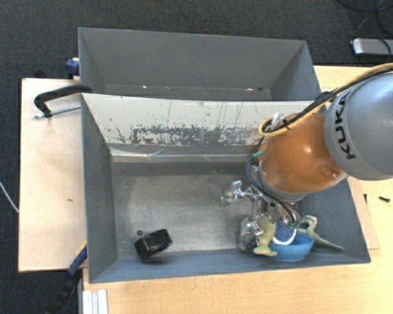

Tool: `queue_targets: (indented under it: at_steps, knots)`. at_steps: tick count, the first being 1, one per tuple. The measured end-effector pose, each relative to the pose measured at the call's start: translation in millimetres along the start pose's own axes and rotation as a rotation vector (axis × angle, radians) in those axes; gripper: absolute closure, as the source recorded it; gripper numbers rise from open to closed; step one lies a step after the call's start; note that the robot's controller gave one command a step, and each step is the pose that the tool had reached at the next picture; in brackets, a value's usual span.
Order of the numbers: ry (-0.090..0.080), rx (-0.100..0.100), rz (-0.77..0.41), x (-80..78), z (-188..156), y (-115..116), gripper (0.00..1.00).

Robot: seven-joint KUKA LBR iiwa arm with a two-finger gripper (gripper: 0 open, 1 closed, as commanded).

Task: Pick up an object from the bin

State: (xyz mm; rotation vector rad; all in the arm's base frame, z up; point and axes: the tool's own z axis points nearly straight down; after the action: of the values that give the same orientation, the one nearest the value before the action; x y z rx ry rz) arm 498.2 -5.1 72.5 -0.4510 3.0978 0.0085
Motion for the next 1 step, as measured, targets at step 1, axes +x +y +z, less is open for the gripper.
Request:
queue_targets:
  at_steps: [1]
  knots:
    - [-0.003,-0.001,-0.185,34.4,-27.9,-101.9,0.0]
